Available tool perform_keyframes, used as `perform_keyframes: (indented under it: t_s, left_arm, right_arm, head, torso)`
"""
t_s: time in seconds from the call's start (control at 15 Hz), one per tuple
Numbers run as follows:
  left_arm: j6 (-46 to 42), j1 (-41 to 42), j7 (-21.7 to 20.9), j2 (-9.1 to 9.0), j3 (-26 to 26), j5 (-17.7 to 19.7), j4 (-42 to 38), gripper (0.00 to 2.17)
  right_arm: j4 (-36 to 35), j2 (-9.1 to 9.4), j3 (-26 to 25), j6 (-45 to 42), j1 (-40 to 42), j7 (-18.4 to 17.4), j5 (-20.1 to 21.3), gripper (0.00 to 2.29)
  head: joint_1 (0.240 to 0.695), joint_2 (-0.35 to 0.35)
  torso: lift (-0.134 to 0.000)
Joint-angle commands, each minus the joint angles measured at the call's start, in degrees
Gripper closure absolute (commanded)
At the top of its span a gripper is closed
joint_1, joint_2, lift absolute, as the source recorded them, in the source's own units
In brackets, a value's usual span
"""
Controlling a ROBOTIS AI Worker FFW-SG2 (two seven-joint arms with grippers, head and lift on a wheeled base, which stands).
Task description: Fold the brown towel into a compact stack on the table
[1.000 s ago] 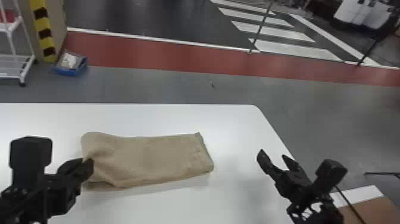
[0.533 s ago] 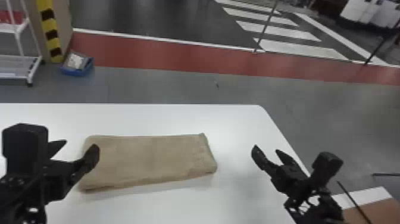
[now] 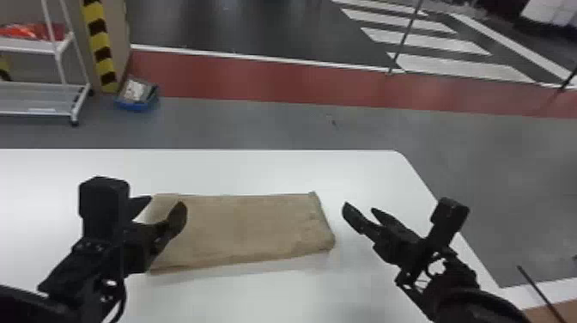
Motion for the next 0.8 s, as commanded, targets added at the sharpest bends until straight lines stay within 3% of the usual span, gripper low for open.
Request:
perform_keyframes:
  t_s: [0.0, 0.2, 0.4, 0.73]
  left_arm:
    - [4.69, -0.63, -0.84, -0.08, 0.09, 0.39, 0.56, 1.85]
    - [4.87, -0.28, -1.72, 0.0, 0.44, 0.13, 0.74, 1.85]
    - [4.69, -0.37, -1.9, -0.08, 0.44, -0.31, 2.58, 1.85]
    - [4.34, -1.69, -2.07, -0.52, -0.52, -1.1, 6.01, 1.85]
  right_arm:
    - [1.45, 0.06, 1.2, 4.97, -2.99, 3.78, -0.22, 0.19]
    - [1.8, -0.03, 2.61, 8.14, -5.1, 6.68, 0.4, 0.19]
    - [2.59, -0.64, 3.67, 11.48, -6.94, 7.21, 2.24, 0.21]
    - [4.53, -0.73, 4.9, 14.99, -9.49, 8.35, 7.87, 0.21]
  head:
    - [0.695, -0.232]
    - [0.695, -0.185]
    - [0.695, -0.158]
    - [0.695, -0.144]
  torso:
    - [-0.125]
    - [-0.125]
    - [-0.125]
    - [-0.125]
